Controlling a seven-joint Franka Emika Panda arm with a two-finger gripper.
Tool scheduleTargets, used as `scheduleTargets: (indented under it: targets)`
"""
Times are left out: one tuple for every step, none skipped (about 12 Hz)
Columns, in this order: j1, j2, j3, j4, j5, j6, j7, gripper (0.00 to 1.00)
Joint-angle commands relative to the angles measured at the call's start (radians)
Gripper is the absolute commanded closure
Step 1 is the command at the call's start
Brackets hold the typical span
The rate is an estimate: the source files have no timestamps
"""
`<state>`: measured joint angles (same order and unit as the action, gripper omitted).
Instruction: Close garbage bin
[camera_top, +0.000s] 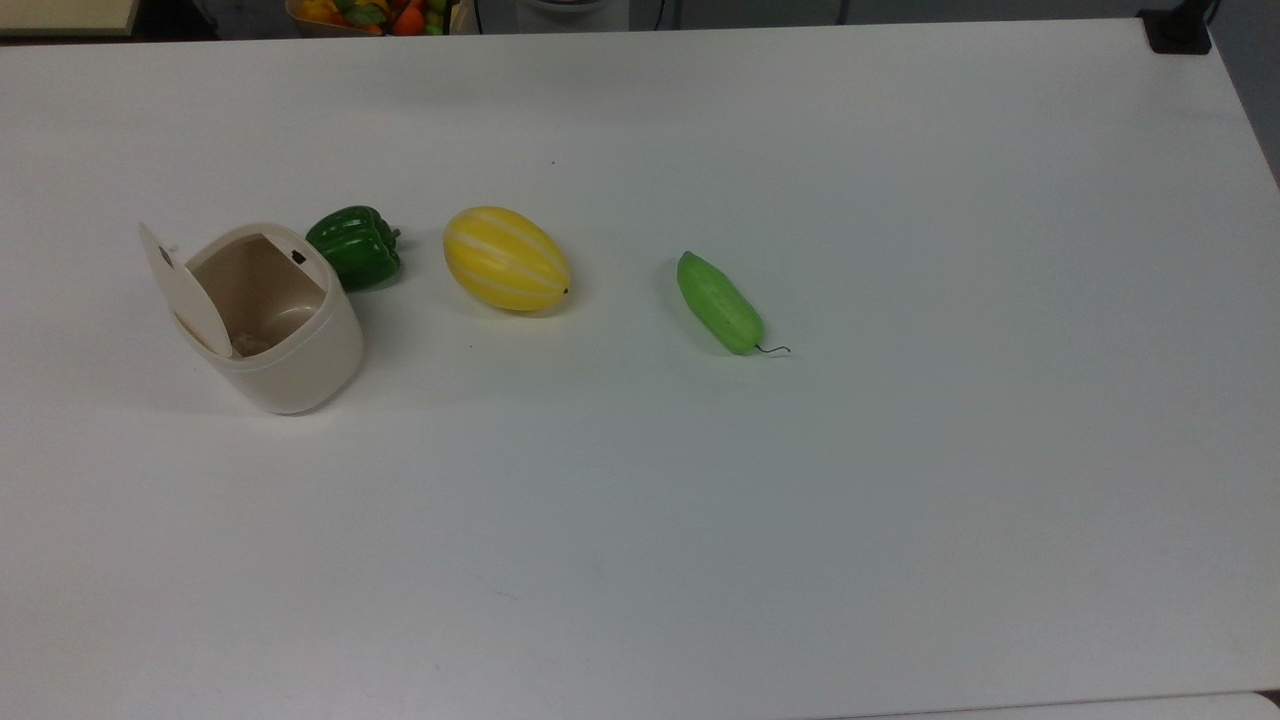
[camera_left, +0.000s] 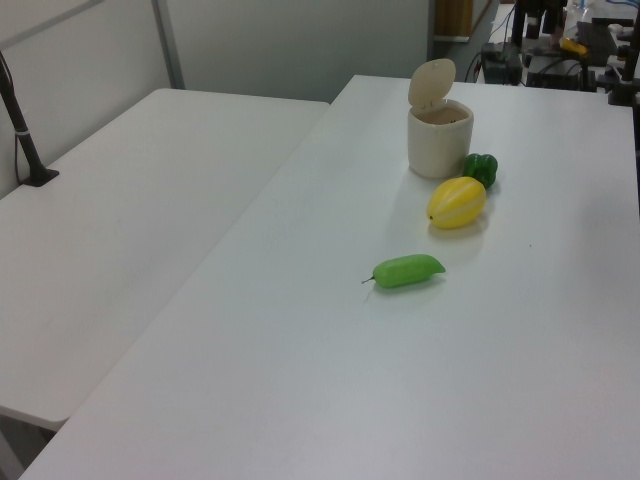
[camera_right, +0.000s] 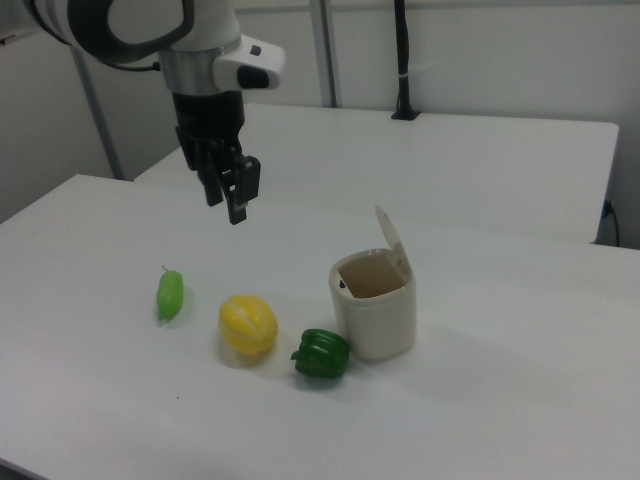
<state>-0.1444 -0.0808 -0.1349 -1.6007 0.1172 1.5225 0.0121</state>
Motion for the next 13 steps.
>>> scheduleTargets:
  targets:
    - [-0.061,0.021,-0.003,0.028,0.065,0.076,0.034,0.82]
    - [-0.078,0.032,-0.003,0.028,0.067,0.131,0.073,0.85]
    - [-0.080,0.050,-0.003,0.028,0.065,0.180,0.110,0.88]
    - [-0.081,0.071,-0.003,0.030,0.064,0.230,0.149,0.93]
    - [-0.086,0.085,-0.005,0.030,0.061,0.292,0.191,0.99]
    - [-0.086,0.102,-0.005,0.030,0.052,0.350,0.244,1.00]
    - [-0.086,0.127,-0.006,0.030,0.045,0.405,0.287,1.00]
    - [-0.086,0.154,-0.006,0.030,0.026,0.457,0.319,1.00]
    - [-0.087,0.180,-0.006,0.051,0.001,0.497,0.357,1.00]
    - [-0.095,0.208,-0.008,0.073,-0.011,0.508,0.377,1.00]
    - [-0.101,0.242,-0.009,0.079,-0.020,0.540,0.381,1.00]
    - [-0.101,0.283,-0.009,0.109,-0.030,0.604,0.409,1.00]
    - [-0.101,0.301,-0.009,0.116,-0.051,0.635,0.449,1.00]
